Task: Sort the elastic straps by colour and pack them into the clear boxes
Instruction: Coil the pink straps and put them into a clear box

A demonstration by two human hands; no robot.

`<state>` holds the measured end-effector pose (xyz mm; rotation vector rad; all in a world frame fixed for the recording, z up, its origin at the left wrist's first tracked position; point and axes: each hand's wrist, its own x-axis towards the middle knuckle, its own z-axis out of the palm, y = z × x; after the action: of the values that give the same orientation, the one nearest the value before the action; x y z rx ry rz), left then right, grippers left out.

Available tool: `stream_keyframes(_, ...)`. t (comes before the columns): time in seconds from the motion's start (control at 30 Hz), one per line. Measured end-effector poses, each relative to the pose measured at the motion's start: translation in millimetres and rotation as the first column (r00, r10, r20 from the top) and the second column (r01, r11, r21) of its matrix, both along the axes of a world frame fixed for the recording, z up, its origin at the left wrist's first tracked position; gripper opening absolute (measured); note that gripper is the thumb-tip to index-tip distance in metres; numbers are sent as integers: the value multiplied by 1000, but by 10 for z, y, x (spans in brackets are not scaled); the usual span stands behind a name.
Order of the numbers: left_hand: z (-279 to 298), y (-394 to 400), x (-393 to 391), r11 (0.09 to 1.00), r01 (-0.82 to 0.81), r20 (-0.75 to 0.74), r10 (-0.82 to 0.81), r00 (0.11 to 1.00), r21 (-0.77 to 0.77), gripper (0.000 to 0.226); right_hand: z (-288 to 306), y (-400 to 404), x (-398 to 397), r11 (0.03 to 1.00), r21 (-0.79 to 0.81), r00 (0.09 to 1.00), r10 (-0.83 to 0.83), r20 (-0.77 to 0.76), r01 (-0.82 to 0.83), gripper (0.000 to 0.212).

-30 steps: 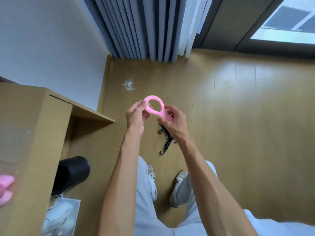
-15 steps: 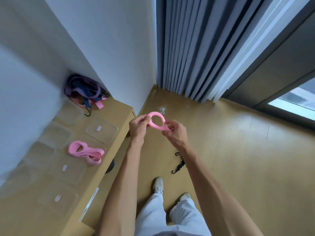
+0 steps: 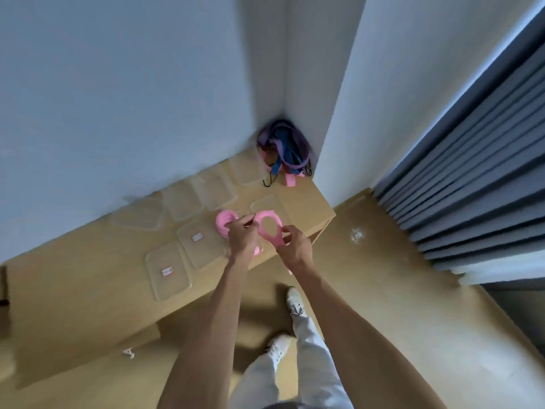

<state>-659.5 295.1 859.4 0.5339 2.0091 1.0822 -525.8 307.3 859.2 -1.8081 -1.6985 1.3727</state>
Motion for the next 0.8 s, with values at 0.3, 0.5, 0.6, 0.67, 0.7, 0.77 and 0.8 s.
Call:
stream_keyframes(0.3,-133,-154,-432,953,-301,-107,296,949,-26,30,-225,216,-636,953,-21,953,301,15,-301,26)
stream_keyframes(0.5,-410,-56,-683,928,-366,-74,361,930,-69,32,-431,291,-922,942,-41,941,336,32,-334,38)
stream_keyframes(0.6,-611,10,-795,925,-368,-42,366,930,-91,30,-569,370,-1049,949,-43,948,314,55,-312,43)
stream_keyframes(0.67,-716,60,-888,923,-375,-15,375,927,-90,26,-658,433,-1148,945,-46,941,328,88,-325,38)
stream_keyframes(0.7,-756,86,-928,920,-382,-6,383,924,-87,24,-701,461,-1204,938,-51,931,347,114,-343,36)
stream_keyframes(0.77,-824,128,-999,916,-391,3,392,920,-88,22,-780,508,-1311,924,-63,909,382,164,-377,31)
stream_keyframes(0.8,-865,144,-1029,916,-390,6,392,920,-95,22,-813,522,-1356,917,-70,898,400,186,-394,31)
